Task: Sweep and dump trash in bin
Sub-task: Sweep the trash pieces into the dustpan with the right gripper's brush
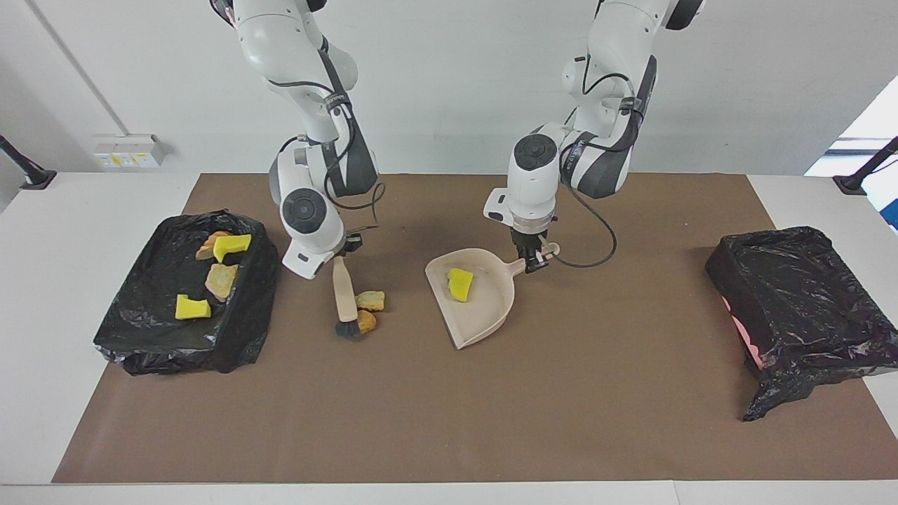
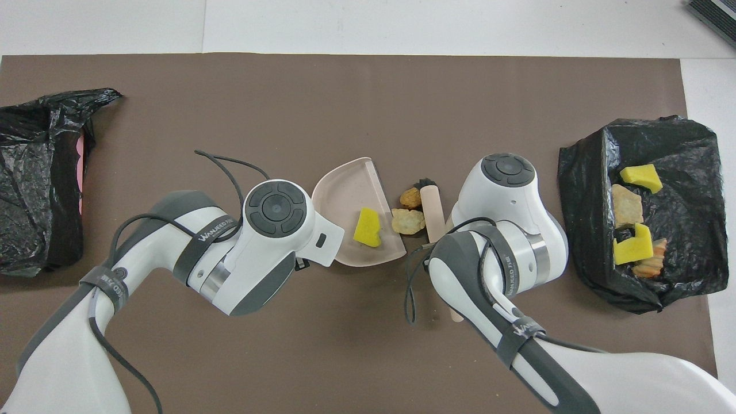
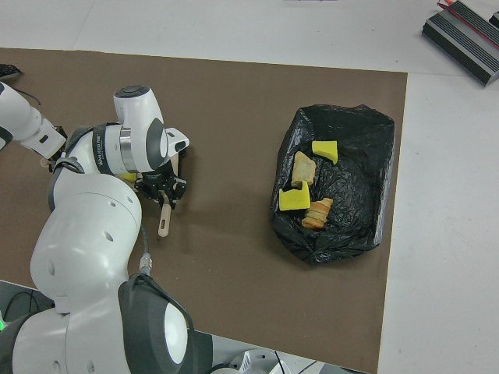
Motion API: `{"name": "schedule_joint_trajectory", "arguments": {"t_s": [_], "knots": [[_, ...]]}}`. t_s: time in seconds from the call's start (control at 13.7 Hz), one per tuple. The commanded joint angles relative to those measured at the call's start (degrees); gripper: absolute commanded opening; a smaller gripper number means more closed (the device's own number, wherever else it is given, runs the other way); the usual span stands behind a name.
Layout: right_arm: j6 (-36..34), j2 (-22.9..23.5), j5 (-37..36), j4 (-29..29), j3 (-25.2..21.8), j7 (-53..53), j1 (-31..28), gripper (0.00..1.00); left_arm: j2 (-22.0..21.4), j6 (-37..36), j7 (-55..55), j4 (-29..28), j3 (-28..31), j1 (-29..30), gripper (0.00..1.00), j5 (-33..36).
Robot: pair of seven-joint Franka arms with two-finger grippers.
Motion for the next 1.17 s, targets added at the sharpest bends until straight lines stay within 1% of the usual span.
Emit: {"name": "schedule_joint_trajectory", "arguments": {"t_s": [0.0, 0.15, 0.22, 0.29, 0.37, 0.44, 0.66, 0.73, 0.81, 0.88, 1.02, 1.1], "knots": [[4.0, -0.2, 7.0, -0.9, 0.1, 3.1, 2.4, 0.00, -0.3, 0.6, -0.4, -1.2, 0.0, 0.4, 0.00, -0.6], [4.2, -0.2, 14.0, -0.7, 0.1, 4.6, 3.5, 0.00, -0.3, 0.6, -0.1, -1.2, 0.0, 0.5, 0.00, -0.6], [4.0, -0.3, 16.1, 0.2, 0.2, 6.7, 5.0, 0.00, -0.3, 0.7, 0.1, -1.1, 0.0, 0.6, 0.00, -0.6], [3.2, -0.1, 16.1, 1.6, 0.1, 11.4, 6.8, 0.00, -0.3, 0.7, 0.1, -1.1, 0.0, 0.6, 0.00, -0.6], [2.9, -0.3, 16.0, 2.1, 0.1, 14.5, 7.1, 0.00, -0.3, 0.7, 0.1, -1.1, 0.0, 0.7, 0.00, -0.6], [1.3, -0.9, 16.1, 2.9, 0.1, 15.3, 7.0, 0.00, -0.3, 0.8, 0.1, -1.1, 0.0, 0.7, 0.00, -0.6], [-9.5, -1.6, 14.1, 10.4, -0.7, 15.4, 3.9, 0.00, -0.3, 0.8, 0.1, -1.1, 0.0, 0.7, 0.00, -0.6], [-12.5, -1.6, 9.5, 12.0, -0.8, 14.1, 1.7, 0.00, -0.3, 0.8, 0.1, -1.1, 0.0, 0.7, 0.00, -0.6], [-12.8, -1.6, 2.3, 12.4, -0.2, 9.9, 0.4, 0.00, -0.3, 0.8, 0.0, -1.1, 0.0, 0.7, 0.00, -0.6], [-11.8, -1.6, -2.9, 11.4, -0.4, 3.8, 1.0, 0.00, -0.3, 0.8, 0.0, -1.1, 0.0, 0.7, 0.00, -0.6], [-8.6, -0.2, -8.9, 10.1, -0.4, -1.6, 0.2, 0.00, -0.3, 0.8, -0.3, -1.1, 0.0, 0.7, 0.00, -0.6], [-7.9, 1.6, -14.1, 10.1, -0.3, -4.4, 0.3, 0.00, -0.3, 0.8, -0.4, -1.1, 0.0, 0.7, 0.00, -0.6]]}}
